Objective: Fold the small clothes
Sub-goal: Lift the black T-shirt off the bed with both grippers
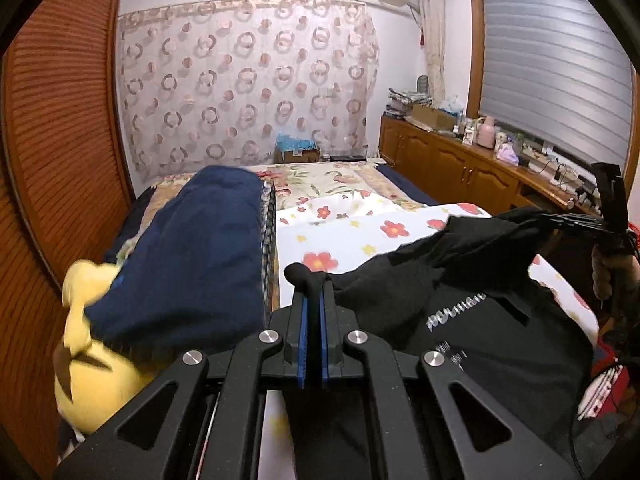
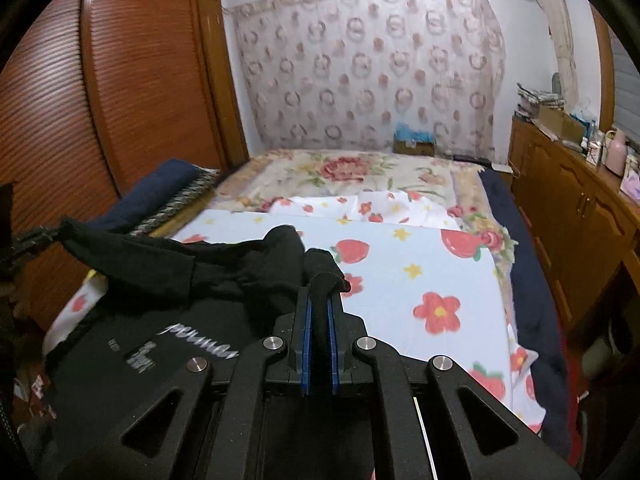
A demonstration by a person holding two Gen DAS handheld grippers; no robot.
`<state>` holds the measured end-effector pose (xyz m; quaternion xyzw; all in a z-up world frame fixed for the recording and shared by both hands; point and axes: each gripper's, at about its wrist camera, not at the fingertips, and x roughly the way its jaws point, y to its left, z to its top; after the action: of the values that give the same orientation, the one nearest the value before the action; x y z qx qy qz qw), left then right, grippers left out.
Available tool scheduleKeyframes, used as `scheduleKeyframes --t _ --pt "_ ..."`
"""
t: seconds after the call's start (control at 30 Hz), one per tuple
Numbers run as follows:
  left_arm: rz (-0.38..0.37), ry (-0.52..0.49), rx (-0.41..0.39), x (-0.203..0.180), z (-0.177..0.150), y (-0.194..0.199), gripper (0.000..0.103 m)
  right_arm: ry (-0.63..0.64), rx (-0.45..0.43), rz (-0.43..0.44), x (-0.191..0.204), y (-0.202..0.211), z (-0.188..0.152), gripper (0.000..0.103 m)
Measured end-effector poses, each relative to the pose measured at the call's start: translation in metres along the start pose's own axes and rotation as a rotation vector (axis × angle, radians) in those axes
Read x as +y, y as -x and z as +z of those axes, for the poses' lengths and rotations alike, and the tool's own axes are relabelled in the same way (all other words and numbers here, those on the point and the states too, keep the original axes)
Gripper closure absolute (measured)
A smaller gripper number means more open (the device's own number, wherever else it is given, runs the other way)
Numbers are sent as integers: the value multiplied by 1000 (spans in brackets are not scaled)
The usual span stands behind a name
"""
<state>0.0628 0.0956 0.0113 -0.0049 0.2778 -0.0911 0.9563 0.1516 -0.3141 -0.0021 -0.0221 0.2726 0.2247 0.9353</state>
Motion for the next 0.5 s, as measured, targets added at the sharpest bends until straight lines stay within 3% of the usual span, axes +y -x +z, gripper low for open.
scheduleKeyframes --t 0.2,0.33,0.5 --pt "-4 38 -19 5 -32 37 97 -17 -15 8 -4 44 -36 96" --pt "5 55 12 10 -48 46 97 12 32 -25 3 60 -54 96" --pt "10 53 17 7 -59 65 97 -8 58 -31 5 85 -51 96"
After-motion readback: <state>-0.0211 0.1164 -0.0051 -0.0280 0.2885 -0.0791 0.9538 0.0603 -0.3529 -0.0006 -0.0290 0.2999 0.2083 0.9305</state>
